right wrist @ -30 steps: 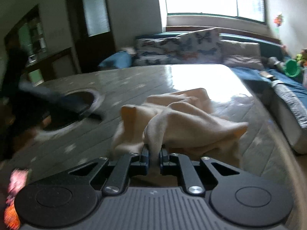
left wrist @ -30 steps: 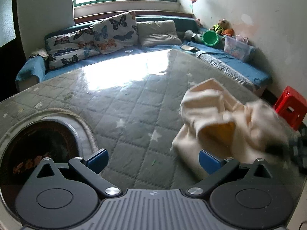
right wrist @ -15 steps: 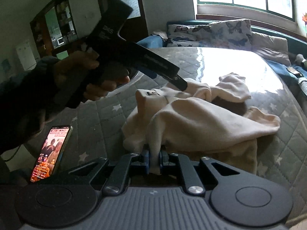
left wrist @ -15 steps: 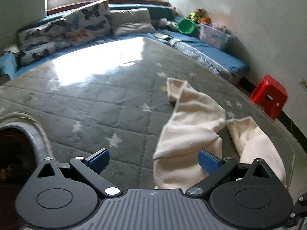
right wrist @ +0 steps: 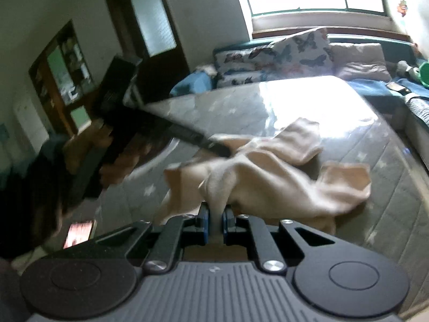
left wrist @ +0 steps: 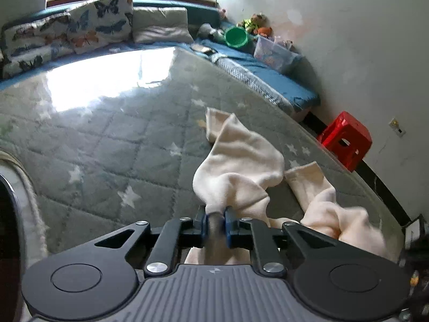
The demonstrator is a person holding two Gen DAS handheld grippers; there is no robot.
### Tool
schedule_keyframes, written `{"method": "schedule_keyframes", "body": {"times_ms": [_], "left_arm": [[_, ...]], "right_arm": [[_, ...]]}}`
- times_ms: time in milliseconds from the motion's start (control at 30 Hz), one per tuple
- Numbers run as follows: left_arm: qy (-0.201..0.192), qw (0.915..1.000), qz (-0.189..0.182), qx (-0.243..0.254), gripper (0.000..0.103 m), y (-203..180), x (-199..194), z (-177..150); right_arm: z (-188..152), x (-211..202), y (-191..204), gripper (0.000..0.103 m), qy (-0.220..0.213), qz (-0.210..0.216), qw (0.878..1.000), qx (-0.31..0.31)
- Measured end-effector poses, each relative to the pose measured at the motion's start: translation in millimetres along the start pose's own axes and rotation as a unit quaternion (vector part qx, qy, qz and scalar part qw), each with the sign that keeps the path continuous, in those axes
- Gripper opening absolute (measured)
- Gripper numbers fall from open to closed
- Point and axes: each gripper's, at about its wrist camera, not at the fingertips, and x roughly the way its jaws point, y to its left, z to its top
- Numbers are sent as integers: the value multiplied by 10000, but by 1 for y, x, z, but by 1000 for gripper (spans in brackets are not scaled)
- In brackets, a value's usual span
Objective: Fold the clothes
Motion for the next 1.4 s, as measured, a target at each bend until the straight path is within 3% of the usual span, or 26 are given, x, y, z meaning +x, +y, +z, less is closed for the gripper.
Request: {"method": "schedule_keyframes", "body": {"times_ms": [300, 500, 600, 700, 867, 1000, 1067, 1133, 1200, 1233, 1400], "left_arm": [[-887, 9943, 538, -265, 13, 36, -63, 33], [-1679, 9820, 773, -389, 13, 53, -124, 63], [-1795, 9804, 748, -325, 13, 53, -145, 66], [-1644, 9836, 699, -252, 13, 50, -153, 51], [-614, 9960, 613, -200, 17, 51, -131, -3], [131, 9984, 544, -87, 19, 50, -108, -47], [352, 9978, 561, -1, 27, 48, -101, -64], [393, 9975, 582, 47, 31, 49, -102, -70], [271, 9980, 567, 16, 41, 50, -110, -69], [149, 9983, 571, -9, 47, 51, -114, -65], [-284, 9967, 747, -118, 55, 56, -111, -36]], "right_arm": [[89, 16, -32, 8, -741, -161, 9968, 271], [149, 26, -18, 7, -1486, -105, 9888, -4], [158, 27, -5, 7, -1605, -9, 9869, -177], [149, 31, 2, 8, -1374, 31, 9900, -311], [93, 49, 9, 8, -236, 118, 9988, -410], [46, 66, 17, 9, 705, 164, 9961, -500], [31, 68, 20, 12, 1012, 215, 9933, -508], [26, 63, 19, 16, 1152, 223, 9915, -561], [32, 52, 16, 17, 1095, 185, 9919, -612], [35, 46, 16, 18, 1015, 136, 9930, -596], [63, 42, 1, 24, 538, -213, 9971, -485]]}}
